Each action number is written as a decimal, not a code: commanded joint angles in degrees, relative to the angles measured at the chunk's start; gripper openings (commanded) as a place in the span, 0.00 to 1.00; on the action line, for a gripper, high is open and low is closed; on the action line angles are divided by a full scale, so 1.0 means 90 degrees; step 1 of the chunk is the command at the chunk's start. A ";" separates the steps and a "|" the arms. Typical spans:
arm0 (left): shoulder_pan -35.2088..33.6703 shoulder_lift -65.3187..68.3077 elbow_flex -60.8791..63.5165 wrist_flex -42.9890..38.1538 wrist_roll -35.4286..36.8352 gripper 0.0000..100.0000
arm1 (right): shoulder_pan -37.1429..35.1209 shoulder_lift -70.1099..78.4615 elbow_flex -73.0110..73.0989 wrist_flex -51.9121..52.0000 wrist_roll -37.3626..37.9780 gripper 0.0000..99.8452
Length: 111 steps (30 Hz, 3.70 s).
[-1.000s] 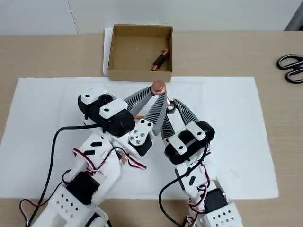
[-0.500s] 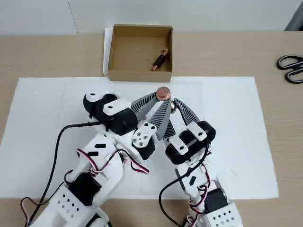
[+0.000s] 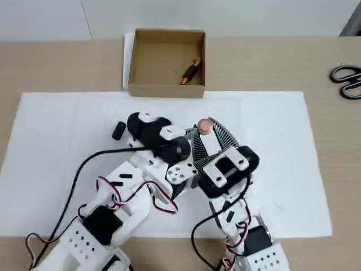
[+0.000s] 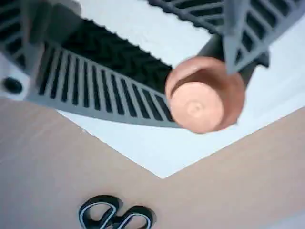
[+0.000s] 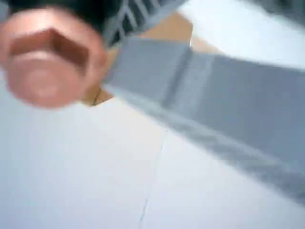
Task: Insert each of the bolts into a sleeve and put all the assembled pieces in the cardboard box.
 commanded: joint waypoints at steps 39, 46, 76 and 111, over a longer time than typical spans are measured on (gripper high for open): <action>-0.3487 -0.4337 0.3433 -0.1993 -0.1055 0.01 | 0.0855 1.0193 -0.9299 0.1568 0.0020 0.01; -0.3487 -0.4337 0.3443 -0.1983 -0.1055 0.01 | 0.0806 1.5087 -1.4652 0.1607 -0.0781 0.01; -0.7424 -0.4337 0.3170 -0.1407 -0.1035 0.01 | -0.0884 1.8125 -2.1392 0.8591 -0.0762 0.23; -0.7414 -0.4337 0.3170 0.0147 -0.0645 0.01 | -0.1568 1.9062 -2.1353 1.0545 -0.0762 0.23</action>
